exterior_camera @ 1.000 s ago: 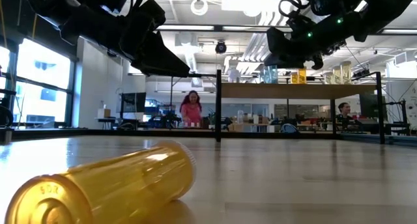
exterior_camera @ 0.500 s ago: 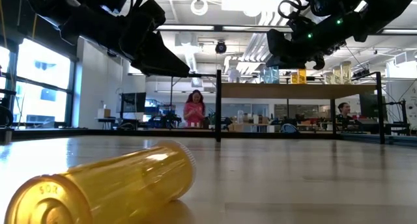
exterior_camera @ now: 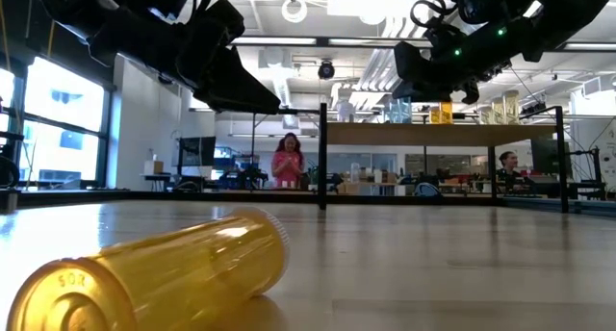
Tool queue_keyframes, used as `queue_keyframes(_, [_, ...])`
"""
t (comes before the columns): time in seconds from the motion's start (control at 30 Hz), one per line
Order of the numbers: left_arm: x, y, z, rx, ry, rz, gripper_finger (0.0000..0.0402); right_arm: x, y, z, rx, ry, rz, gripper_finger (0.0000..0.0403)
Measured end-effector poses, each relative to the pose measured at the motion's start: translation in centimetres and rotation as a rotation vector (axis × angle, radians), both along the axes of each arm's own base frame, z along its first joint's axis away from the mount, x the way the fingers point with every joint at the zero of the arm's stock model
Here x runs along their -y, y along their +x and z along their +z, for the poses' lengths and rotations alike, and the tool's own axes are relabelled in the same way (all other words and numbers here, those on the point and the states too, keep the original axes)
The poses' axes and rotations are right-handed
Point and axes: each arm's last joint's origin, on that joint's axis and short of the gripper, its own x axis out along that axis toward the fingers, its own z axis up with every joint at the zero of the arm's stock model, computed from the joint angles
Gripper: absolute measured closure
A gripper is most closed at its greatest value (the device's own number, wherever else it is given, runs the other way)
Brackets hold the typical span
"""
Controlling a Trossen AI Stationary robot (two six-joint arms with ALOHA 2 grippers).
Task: Pick and place medicine bottles onto shelf by color
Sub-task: Put the blue pill bottle on the shelf aligned with the other blue pill bottles, then put the transparent pill bottle on the shelf aligned with the other transparent pill bottles
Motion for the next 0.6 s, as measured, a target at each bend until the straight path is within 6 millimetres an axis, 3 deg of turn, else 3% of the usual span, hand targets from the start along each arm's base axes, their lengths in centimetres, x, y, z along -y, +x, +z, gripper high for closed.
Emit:
queue_keyframes(0.3, [0.0,0.0,0.0,0.000,0.000,-0.001,0.0200,0.0,0.0,-0.1,0.008,0.012,-0.004,0.0225])
queue_keyframes(0.6, [0.0,0.0,0.0,0.001,-0.009,0.003,0.0200,-0.2,0.1,1.1,0.013,-0.029,0.010,0.0218])
